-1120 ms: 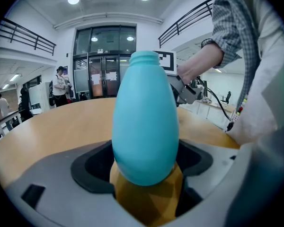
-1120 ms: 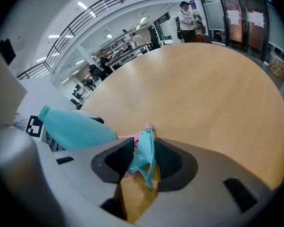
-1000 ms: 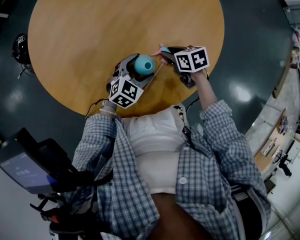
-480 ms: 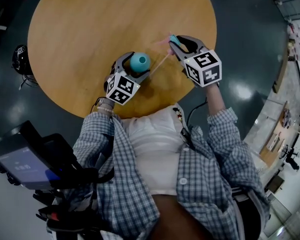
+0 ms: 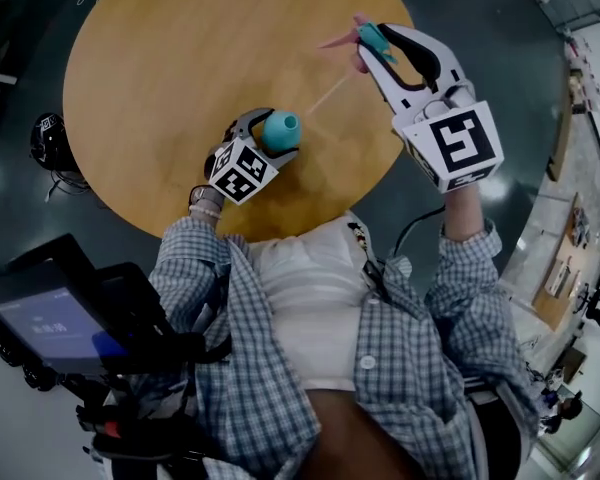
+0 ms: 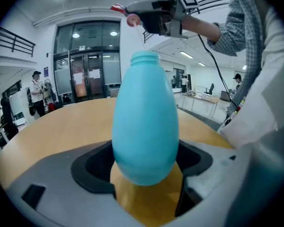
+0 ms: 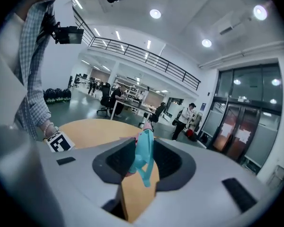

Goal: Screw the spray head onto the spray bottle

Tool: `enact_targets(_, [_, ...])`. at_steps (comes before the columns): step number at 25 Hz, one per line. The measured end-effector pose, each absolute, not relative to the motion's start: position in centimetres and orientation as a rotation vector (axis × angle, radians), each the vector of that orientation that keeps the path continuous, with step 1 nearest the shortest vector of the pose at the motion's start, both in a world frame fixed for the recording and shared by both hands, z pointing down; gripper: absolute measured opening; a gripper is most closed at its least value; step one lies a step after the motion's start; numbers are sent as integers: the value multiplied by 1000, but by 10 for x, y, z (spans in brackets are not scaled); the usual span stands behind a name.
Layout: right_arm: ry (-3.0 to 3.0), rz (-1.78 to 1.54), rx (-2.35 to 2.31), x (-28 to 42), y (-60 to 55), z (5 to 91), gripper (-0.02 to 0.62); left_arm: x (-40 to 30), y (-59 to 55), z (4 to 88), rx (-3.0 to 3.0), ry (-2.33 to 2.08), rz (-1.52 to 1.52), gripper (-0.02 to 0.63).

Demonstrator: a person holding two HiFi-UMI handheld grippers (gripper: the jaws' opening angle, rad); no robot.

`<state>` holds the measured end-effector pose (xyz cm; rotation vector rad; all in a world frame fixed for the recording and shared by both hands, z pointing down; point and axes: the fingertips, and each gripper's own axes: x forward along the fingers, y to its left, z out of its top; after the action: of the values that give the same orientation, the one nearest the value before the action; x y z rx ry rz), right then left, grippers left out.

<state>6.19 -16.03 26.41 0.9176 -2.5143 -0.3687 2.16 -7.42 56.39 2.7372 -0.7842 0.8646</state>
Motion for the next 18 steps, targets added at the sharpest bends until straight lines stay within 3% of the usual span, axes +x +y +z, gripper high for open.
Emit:
enact_targets(10, [-2503,-384,810,39,-143,283,114,37,-67,565,2765,-657,895,410])
enact_targets(18, [-2508,-562,705,18,-114,302,114,47,-75,520,2796,-604,839,410])
